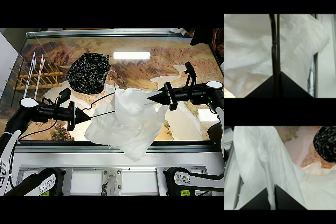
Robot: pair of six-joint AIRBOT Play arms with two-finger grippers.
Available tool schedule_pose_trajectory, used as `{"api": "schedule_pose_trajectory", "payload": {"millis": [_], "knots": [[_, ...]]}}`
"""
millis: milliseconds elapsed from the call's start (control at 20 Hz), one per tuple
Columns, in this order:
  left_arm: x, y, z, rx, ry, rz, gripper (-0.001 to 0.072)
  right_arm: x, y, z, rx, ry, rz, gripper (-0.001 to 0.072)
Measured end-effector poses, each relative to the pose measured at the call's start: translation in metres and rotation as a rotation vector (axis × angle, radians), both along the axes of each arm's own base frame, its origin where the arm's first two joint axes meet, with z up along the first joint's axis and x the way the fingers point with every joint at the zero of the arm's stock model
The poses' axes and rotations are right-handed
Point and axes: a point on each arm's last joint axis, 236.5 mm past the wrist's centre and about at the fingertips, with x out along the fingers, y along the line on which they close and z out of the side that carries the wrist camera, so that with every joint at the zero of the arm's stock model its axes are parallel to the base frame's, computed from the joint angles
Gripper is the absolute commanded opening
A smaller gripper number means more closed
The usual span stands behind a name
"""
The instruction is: Fold the clothes and pants, and hang the long-sleeved shirts on hangers.
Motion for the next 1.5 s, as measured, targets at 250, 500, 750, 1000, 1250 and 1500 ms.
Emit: {"api": "schedule_pose_trajectory", "payload": {"millis": [250, 500, 750, 1000, 1250, 1500], "knots": [[0.014, 0.001, 0.000, 0.000, 0.050, 0.095, 0.0455, 0.000, 0.000, 0.000, 0.001, 0.006, 0.000, 0.0002], [0.028, 0.005, 0.006, 0.015, 0.106, 0.178, 0.0456, 0.000, 0.000, 0.000, 0.002, 0.004, -0.001, 0.0001], [0.041, 0.022, 0.010, 0.135, 0.107, 0.216, 0.0456, 0.000, 0.000, 0.000, 0.001, 0.005, -0.001, 0.0001], [0.059, 0.040, 0.028, 0.198, 0.161, 0.325, 0.0454, 0.000, 0.000, 0.000, 0.000, 0.004, -0.003, 0.0001], [0.099, 0.084, 0.072, 0.145, 0.261, 0.626, 0.0453, 0.001, -0.004, 0.007, -0.001, -0.005, -0.024, 0.0000], [0.095, 0.110, 0.081, 0.120, 0.342, 0.822, 0.0453, 0.009, -0.017, 0.046, 0.060, -0.074, -0.117, 0.0000]]}}
